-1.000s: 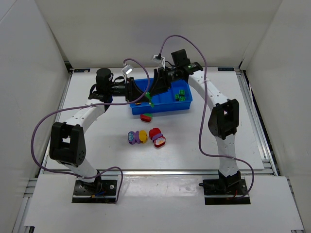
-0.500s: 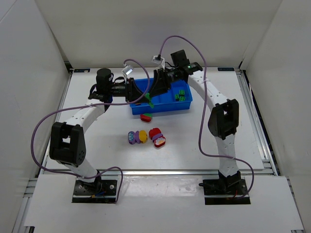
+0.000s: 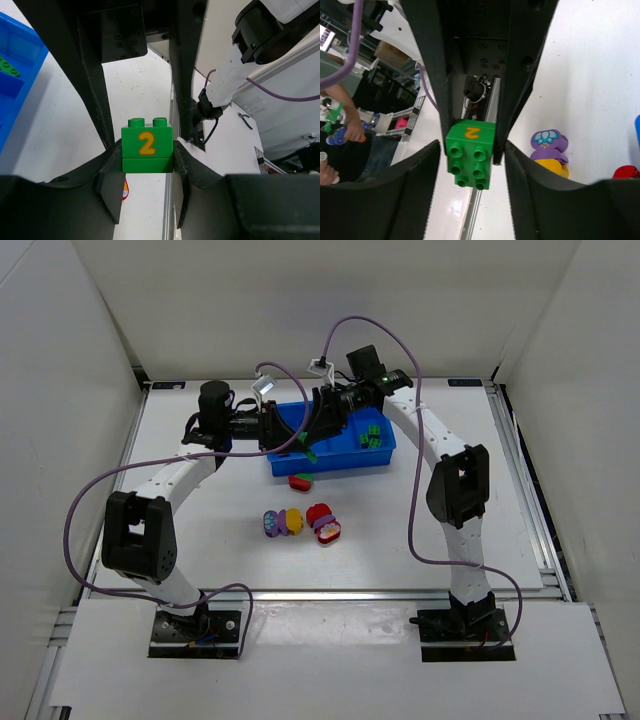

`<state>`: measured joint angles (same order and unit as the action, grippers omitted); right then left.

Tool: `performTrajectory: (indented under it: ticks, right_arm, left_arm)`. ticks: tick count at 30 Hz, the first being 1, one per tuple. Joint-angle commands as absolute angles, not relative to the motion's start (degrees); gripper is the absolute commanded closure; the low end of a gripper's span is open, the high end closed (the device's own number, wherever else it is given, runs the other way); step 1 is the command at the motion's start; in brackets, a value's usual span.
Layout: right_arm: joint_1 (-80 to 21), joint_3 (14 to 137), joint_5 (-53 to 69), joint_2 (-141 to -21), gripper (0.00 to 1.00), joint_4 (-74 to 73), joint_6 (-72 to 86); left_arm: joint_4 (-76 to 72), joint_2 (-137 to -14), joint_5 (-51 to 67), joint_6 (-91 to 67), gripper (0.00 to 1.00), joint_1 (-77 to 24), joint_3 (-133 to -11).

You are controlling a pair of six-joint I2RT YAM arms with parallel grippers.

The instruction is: Sort the legos into containers by color

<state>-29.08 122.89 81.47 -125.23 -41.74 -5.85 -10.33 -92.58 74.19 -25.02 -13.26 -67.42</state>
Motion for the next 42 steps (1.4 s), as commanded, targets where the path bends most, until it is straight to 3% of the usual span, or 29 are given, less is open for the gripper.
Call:
performTrajectory:
  ticks: [1,8,13,19,26,32,42]
  right_arm:
    - [-30.15,124.72,83.50,-122.43,0.44,-43.77,-7.20]
    - [-29.97,124.19,84.11,-122.34,0.82,-43.68,-7.64]
    - [-29.01,124.01,84.46,-121.82,0.87,-43.51,-8.00]
    - [-26.98,123.31,84.99,-121.29,0.90,-41.49,-5.37]
    - [-26.81,120.76,84.46,-121.03,0.92,-26.23,10.70]
    - [-26.63,118.58,81.22,-121.38,0.93,-18.40,21.52]
    - [-26.10,115.31,78.84,-122.17,0.94,-5.36,35.68]
  left_arm:
    - [-10.11,-92.90,73.21,-23.03,0.77,-13.45,-69.61]
    - [-9.06,-92.72,72.86,-22.41,0.74,-13.45,-69.52]
    - [-6.77,-90.88,71.90,-21.01,0.43,-13.45,-67.68]
    - [-5.19,-86.93,69.79,-20.13,0.19,-13.45,-62.50]
    - [-6.23,-84.47,66.54,-19.78,0.18,-13.45,-60.12]
    - [-15.46,-81.04,60.57,-24.60,0.17,-13.18,-56.69]
    - [-25.22,-82.61,61.78,-33.74,0.18,-13.18,-56.16]
